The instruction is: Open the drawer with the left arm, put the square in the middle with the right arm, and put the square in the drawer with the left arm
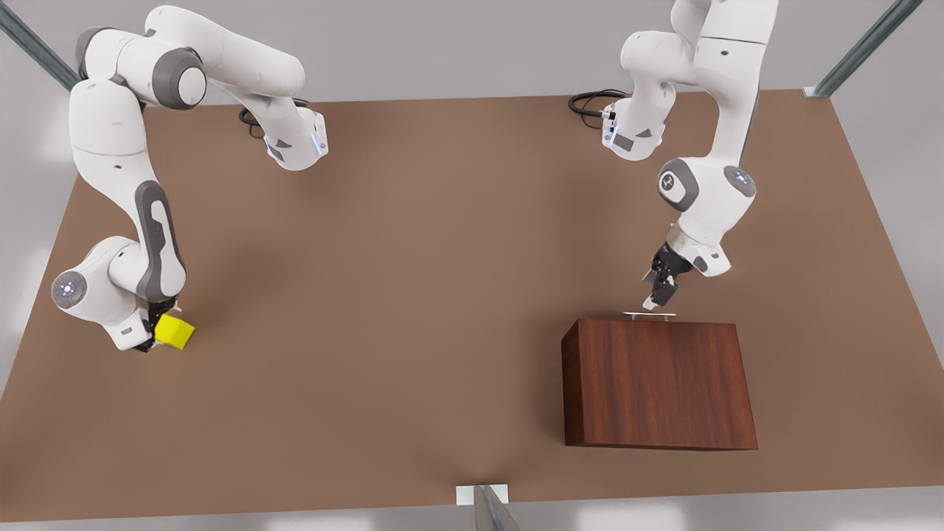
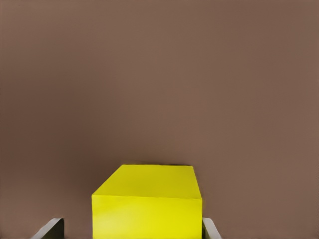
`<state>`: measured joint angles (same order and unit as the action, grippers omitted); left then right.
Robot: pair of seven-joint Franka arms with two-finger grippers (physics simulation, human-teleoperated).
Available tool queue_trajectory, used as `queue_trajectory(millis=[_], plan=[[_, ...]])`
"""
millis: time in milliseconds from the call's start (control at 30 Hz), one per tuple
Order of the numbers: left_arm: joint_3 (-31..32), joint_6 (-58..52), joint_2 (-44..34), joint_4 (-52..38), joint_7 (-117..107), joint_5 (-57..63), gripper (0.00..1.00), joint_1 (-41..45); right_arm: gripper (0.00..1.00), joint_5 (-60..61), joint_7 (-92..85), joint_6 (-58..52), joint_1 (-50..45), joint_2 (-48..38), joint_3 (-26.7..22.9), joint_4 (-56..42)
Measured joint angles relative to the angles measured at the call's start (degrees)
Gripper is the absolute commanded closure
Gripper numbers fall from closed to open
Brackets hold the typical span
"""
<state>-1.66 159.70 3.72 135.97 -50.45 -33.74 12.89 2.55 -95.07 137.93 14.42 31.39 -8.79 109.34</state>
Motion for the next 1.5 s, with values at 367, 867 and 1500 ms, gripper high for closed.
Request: queue_trajectory(millis=[367,867,1500], plan=[[-0.01,3.19,3.73,-0.31,0.0,-0.43,0.0,-1.4,0.1,-0.09,-5.57,4.85,0.44,2.46,0.0,2.03],[-0.1,-1.63,3.81,0.01,-1.55,-0.53,0.0,-0.84,0.39,0.24,-1.61,1.99,-0.35,-3.31,3.71,3.26],[-0.7,-2.72,-5.12,10.43,-4.45,-0.64,0.0,0.25,0.3,-0.08,95.73,-1.96,-63.54,27.1,10.48,-41.95]])
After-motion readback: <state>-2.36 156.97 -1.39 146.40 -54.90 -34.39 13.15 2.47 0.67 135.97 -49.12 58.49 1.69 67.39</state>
